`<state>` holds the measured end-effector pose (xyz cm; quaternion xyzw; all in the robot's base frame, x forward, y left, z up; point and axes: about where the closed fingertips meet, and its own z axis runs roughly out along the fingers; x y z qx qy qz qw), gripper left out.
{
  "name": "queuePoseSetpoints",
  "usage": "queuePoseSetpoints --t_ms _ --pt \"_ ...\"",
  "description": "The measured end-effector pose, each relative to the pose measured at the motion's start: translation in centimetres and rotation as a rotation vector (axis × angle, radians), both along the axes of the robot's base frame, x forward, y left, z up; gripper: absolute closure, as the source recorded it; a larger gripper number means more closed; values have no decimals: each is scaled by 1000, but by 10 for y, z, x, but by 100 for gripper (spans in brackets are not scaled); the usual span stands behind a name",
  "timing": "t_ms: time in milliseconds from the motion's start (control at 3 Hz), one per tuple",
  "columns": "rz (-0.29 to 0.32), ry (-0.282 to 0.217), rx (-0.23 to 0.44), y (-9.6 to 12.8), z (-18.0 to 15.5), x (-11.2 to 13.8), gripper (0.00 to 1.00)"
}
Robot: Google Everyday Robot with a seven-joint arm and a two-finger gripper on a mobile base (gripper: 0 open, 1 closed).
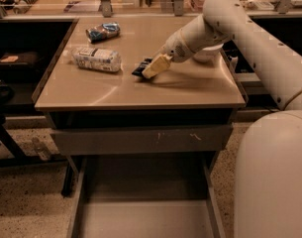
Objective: Place rxbar blueberry into middle drawer
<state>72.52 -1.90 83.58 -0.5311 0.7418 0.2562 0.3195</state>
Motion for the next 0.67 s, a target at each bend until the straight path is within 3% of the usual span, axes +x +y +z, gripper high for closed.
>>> queuePoseSetpoints --t_ms 667 --pt "19 -57 63 -24 33 -38 100"
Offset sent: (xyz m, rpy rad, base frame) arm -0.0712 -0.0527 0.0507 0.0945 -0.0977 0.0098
